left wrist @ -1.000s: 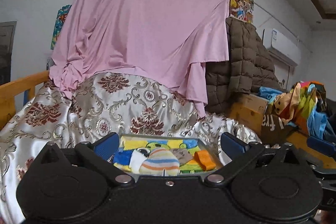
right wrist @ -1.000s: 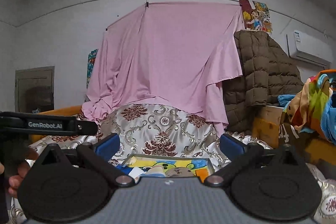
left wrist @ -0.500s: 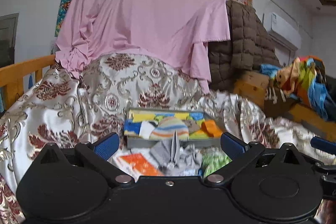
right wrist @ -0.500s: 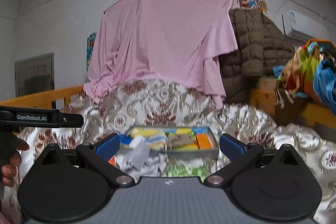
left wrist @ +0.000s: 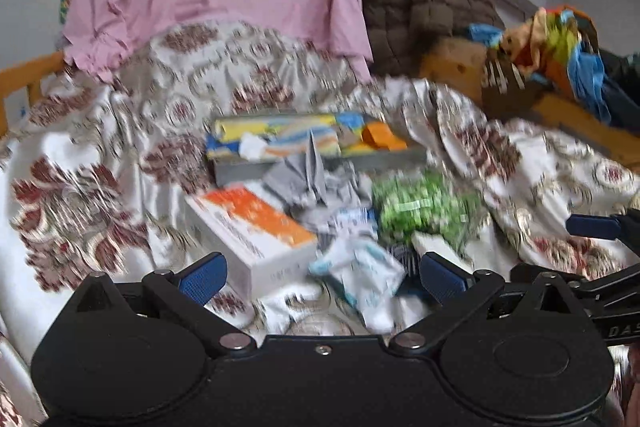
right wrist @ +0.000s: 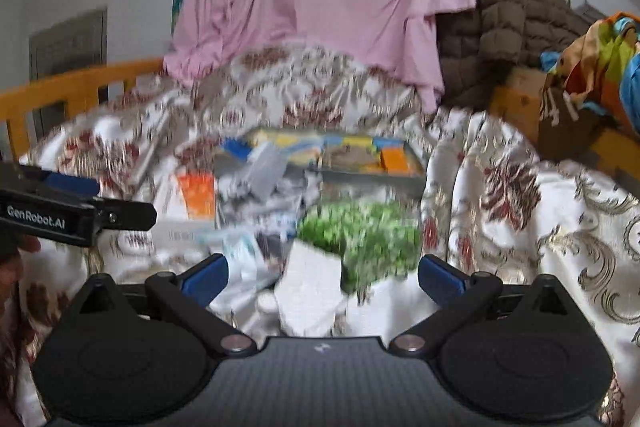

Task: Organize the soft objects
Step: 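Move both open tools back from the tray toward the pile of items, then grasp the blue-white printed packet with the left tool while the right tool grasps the white foam mitt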

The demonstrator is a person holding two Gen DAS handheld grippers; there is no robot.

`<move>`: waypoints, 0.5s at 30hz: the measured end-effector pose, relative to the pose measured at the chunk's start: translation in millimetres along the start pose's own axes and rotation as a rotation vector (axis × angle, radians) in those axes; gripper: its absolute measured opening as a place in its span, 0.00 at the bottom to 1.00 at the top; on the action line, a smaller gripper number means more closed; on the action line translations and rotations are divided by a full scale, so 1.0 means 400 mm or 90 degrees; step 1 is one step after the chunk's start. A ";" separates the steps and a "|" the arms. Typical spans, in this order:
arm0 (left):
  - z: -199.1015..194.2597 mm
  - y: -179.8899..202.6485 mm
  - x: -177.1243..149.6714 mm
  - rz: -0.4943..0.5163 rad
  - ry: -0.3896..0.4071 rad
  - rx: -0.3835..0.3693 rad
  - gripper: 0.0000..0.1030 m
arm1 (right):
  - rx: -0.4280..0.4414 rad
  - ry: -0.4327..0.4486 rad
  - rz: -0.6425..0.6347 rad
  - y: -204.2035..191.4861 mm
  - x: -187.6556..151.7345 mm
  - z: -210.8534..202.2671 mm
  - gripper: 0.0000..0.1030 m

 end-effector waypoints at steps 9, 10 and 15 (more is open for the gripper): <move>0.083 -0.008 -0.031 -0.031 -0.081 -0.028 0.99 | 0.031 -0.092 0.002 -0.008 -0.041 0.061 1.00; 0.091 -0.011 -0.034 -0.037 -0.087 -0.030 0.99 | 0.031 -0.096 0.005 -0.006 -0.042 0.066 1.00; 0.113 -0.012 -0.047 -0.058 -0.112 -0.039 0.99 | 0.040 -0.113 0.041 0.008 -0.045 0.089 1.00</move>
Point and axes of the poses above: each gripper's, at about its wrist camera, not at the fingertips, and z roughly the way its jaws point, y to its right, x to its top, the point moved 3 cm from there along z, roughly the way its jaws point, and after that the axes turned 5 degrees about y, right-handed, at the moved point
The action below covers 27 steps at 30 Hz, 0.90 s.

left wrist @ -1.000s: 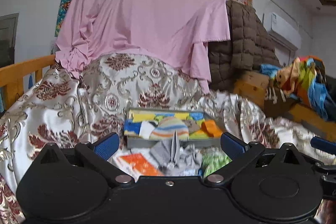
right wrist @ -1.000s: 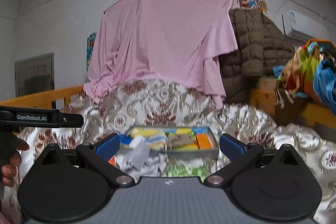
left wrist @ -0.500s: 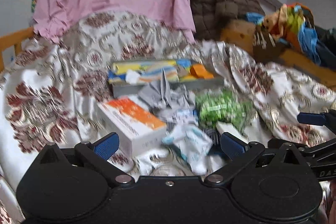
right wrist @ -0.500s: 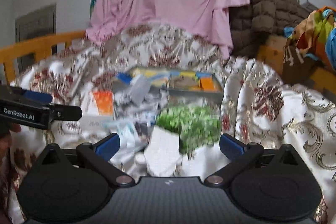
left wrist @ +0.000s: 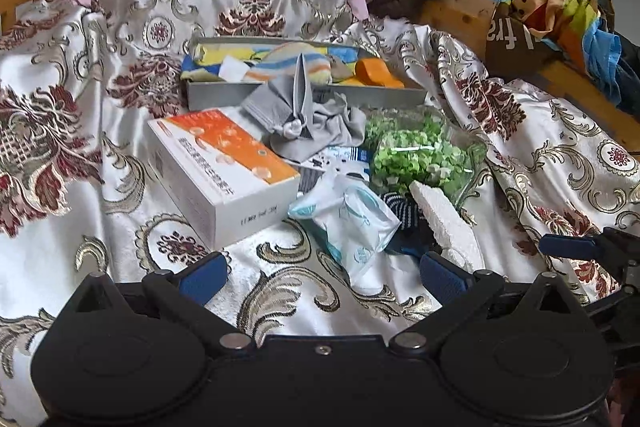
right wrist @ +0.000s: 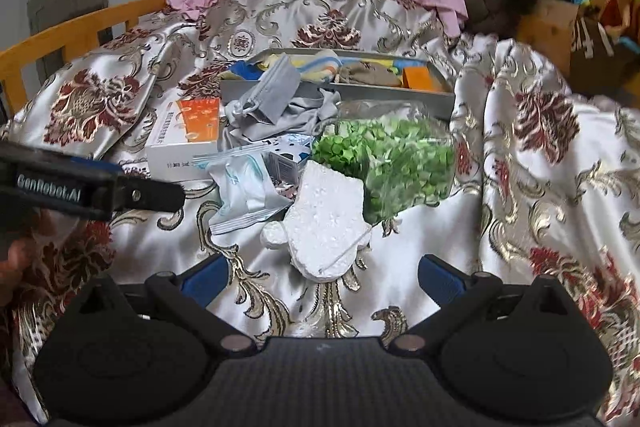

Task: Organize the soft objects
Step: 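Grasp the blue-white printed packet with the left tool while the right tool grasps the white foam mitt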

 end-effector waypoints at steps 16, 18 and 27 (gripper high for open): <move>0.092 0.017 -0.004 -0.013 -0.038 -0.061 0.99 | -0.010 -0.015 -0.001 0.017 -0.002 0.055 0.99; 0.106 0.015 -0.003 -0.024 -0.042 -0.070 0.99 | -0.008 -0.016 -0.002 0.017 -0.001 0.061 0.98; 0.165 -0.009 0.011 -0.090 -0.032 -0.093 0.99 | 0.021 -0.018 0.013 0.027 0.008 0.097 0.90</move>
Point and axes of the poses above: each gripper's, at about its wrist camera, not at the fingertips, and z roughly the way its jaws point, y to its right, x to its top, the point moved 3 cm from there along z, roughly the way its jaws point, and after that the axes turned 5 degrees about y, right-handed, at the moved point
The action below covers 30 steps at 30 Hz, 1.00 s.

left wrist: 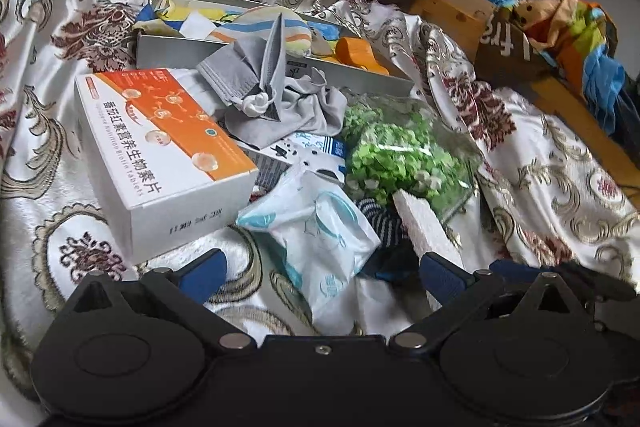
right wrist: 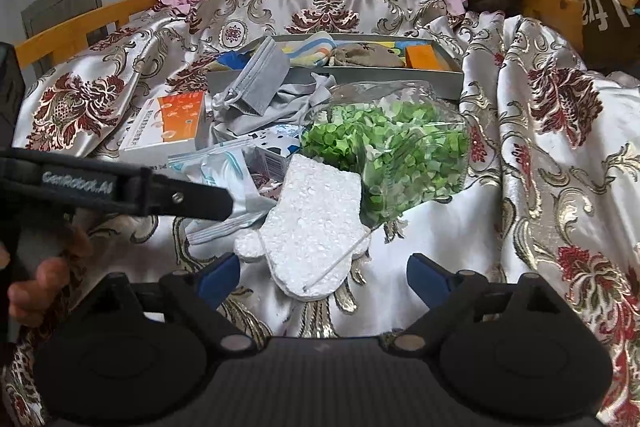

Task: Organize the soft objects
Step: 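Grasp the blue-white printed packet with the left tool while the right tool grasps the white foam mitt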

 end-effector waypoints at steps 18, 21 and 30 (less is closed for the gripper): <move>0.044 -0.044 0.029 -0.118 0.031 -0.049 0.99 | 0.041 0.016 0.002 -0.013 0.016 0.048 0.90; 0.046 -0.048 0.030 -0.121 0.030 -0.050 0.97 | 0.048 0.010 -0.001 -0.017 0.018 0.066 0.90; 0.050 -0.056 0.028 -0.120 0.032 -0.037 0.81 | 0.055 0.006 -0.033 -0.035 0.021 0.103 0.90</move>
Point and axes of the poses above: each gripper's, at about its wrist camera, not at the fingertips, and z roughly the way its jaws point, y to its right, x to its top, the point moved 3 cm from there along z, roughly the way its jaws point, and after that the axes turned 5 degrees about y, right-handed, at the moved point
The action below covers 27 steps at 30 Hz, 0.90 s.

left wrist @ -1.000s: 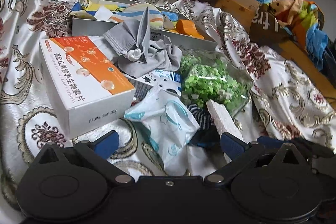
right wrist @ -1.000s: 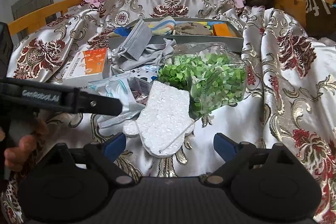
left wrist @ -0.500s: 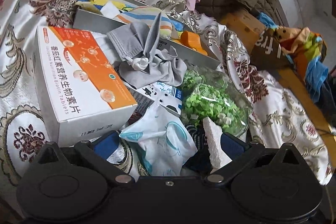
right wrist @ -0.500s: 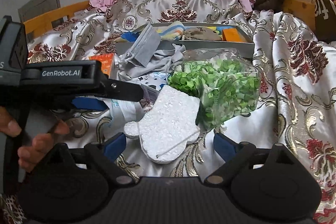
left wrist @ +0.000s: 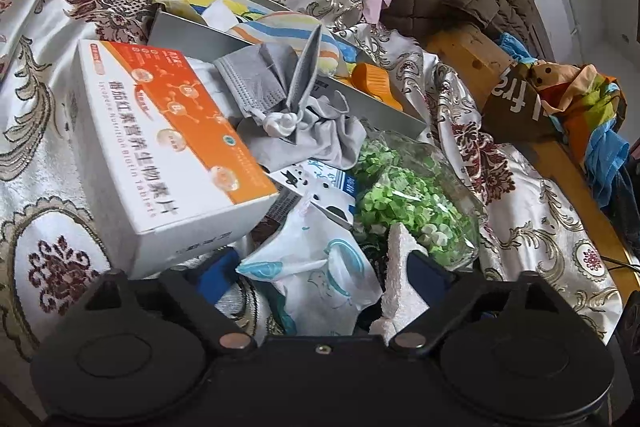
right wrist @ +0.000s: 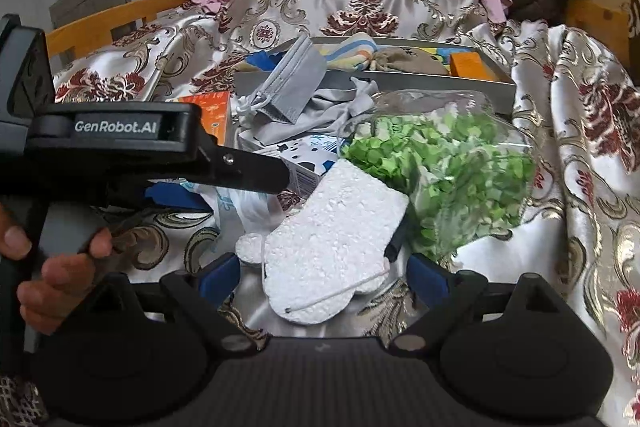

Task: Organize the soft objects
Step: 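Grasp the blue-white printed packet with the left tool while the right tool grasps the white foam mitt, then carry the printed packet with the left tool while the right tool carries the foam mitt to the tray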

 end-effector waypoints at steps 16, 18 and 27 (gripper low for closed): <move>-0.007 -0.031 -0.003 -0.045 -0.001 0.016 0.45 | -0.002 -0.002 -0.014 -0.015 -0.002 -0.020 0.80; -0.008 -0.027 -0.005 -0.043 -0.003 0.013 0.45 | -0.003 -0.001 -0.011 -0.015 -0.002 -0.032 0.80; -0.033 -0.016 -0.015 -0.046 -0.004 0.001 0.43 | -0.018 -0.002 -0.008 -0.016 -0.011 -0.085 0.80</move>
Point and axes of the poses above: each gripper's, at about its wrist camera, not at the fingertips, and z roughly the way its jaws point, y to its right, x to its top, the point moved 3 cm from there along z, roughly the way its jaws point, and after that the axes turned 5 degrees about y, right-handed, at the moved point
